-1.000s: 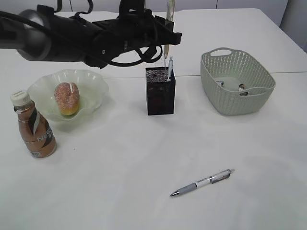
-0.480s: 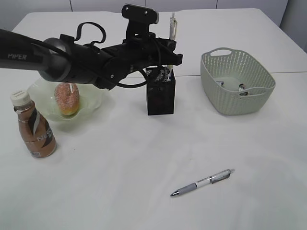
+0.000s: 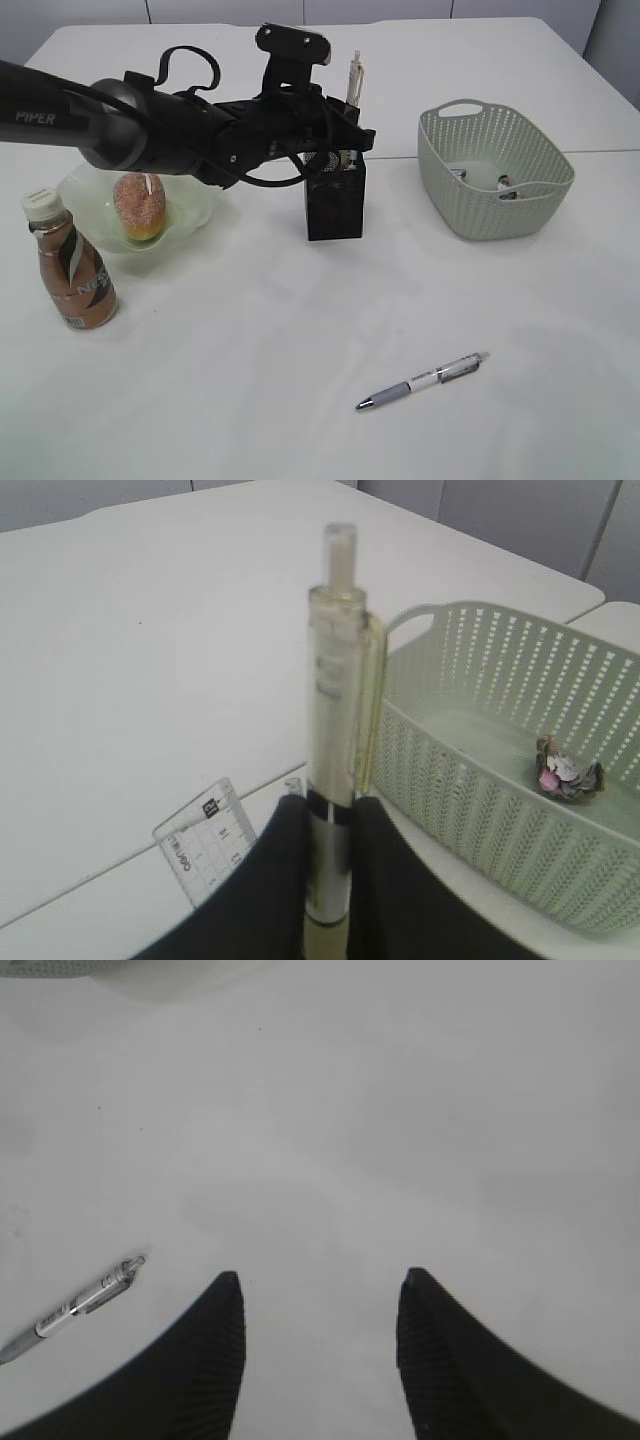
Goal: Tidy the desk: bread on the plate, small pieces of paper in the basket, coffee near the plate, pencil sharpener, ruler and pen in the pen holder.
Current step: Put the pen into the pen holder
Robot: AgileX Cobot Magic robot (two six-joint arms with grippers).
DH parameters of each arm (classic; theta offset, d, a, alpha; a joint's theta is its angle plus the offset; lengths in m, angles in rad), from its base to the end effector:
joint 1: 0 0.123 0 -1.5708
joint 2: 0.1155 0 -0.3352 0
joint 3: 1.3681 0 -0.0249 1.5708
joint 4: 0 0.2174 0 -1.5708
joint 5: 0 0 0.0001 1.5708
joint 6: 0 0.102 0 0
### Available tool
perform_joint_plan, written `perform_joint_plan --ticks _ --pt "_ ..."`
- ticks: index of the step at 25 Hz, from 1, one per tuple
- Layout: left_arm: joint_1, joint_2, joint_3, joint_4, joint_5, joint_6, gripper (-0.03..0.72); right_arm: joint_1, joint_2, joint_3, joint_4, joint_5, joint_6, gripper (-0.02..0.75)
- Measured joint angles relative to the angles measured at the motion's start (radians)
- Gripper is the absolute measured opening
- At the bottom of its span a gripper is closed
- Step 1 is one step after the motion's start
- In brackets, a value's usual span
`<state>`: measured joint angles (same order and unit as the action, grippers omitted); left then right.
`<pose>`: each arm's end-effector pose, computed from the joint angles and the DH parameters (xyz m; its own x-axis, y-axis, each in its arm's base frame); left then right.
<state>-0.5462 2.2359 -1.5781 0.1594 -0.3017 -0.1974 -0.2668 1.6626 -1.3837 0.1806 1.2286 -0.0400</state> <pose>0.4507 -0.2796 0.2372 -0.2549 0.1023 -0.9615 0.5468 0.8354 -0.0561 0.2965 -0.0631 0.3347 -0.9478 0.2807 -0.1515 0.2547 0.9519 0.1704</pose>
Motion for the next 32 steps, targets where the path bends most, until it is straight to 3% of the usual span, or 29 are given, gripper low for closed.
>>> perform_joint_plan --ticks 11,19,23,32 --pt "0.000 0.000 0.000 0.000 0.002 0.000 0.113 0.000 0.000 0.000 0.000 0.000 0.002 0.395" --pt "0.000 0.000 0.000 0.000 0.002 0.000 0.295 0.000 0.000 0.000 0.000 0.000 0.002 0.395" --pt "0.000 -0.012 0.000 0.009 0.012 0.000 0.325 0.000 0.000 0.000 0.000 0.000 0.002 0.395" --pt "-0.018 -0.183 0.000 0.059 0.322 0.002 0.329 0.000 0.000 0.000 0.000 0.000 0.002 0.396"
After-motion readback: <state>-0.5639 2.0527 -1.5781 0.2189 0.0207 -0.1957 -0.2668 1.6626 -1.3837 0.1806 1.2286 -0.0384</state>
